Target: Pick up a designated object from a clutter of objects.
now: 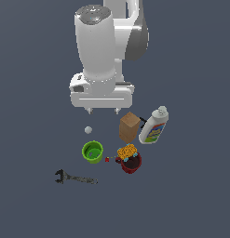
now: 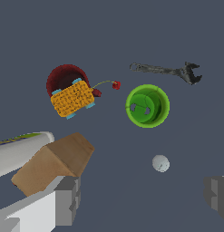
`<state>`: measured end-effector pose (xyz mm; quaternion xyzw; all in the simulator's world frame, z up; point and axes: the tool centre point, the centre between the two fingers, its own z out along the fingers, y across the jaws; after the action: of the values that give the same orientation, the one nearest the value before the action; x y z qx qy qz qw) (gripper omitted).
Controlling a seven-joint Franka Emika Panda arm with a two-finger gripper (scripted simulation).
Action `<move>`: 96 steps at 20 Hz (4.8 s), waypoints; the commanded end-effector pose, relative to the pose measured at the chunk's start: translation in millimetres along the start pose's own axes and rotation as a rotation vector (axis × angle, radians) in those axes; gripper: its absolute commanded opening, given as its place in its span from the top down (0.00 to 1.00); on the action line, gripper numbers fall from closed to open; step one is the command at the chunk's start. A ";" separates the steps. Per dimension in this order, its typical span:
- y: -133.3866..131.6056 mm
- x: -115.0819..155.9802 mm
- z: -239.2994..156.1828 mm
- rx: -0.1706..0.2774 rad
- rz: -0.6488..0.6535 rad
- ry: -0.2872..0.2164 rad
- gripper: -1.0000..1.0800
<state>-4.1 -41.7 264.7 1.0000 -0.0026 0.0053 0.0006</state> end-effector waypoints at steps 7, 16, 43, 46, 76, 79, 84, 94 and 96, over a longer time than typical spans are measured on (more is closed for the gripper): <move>45.4 -16.6 81.9 0.013 0.035 -0.003 0.04; 88.8 -52.0 156.2 0.010 0.075 -0.007 0.04; 110.4 -79.9 231.1 0.001 0.098 -0.011 0.04; 110.4 -80.0 239.3 0.001 0.098 -0.011 0.04; 71.0 -80.7 198.8 0.001 0.099 -0.010 1.00; 53.7 -81.0 179.5 0.001 0.099 -0.010 1.00; 19.2 -81.4 140.5 -0.001 0.100 -0.010 1.00; -60.9 -81.9 49.3 -0.005 0.100 -0.010 1.00; -77.0 -81.9 31.3 -0.006 0.099 -0.010 1.00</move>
<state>-84.4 23.5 218.5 0.9986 -0.0521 0.0006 0.0026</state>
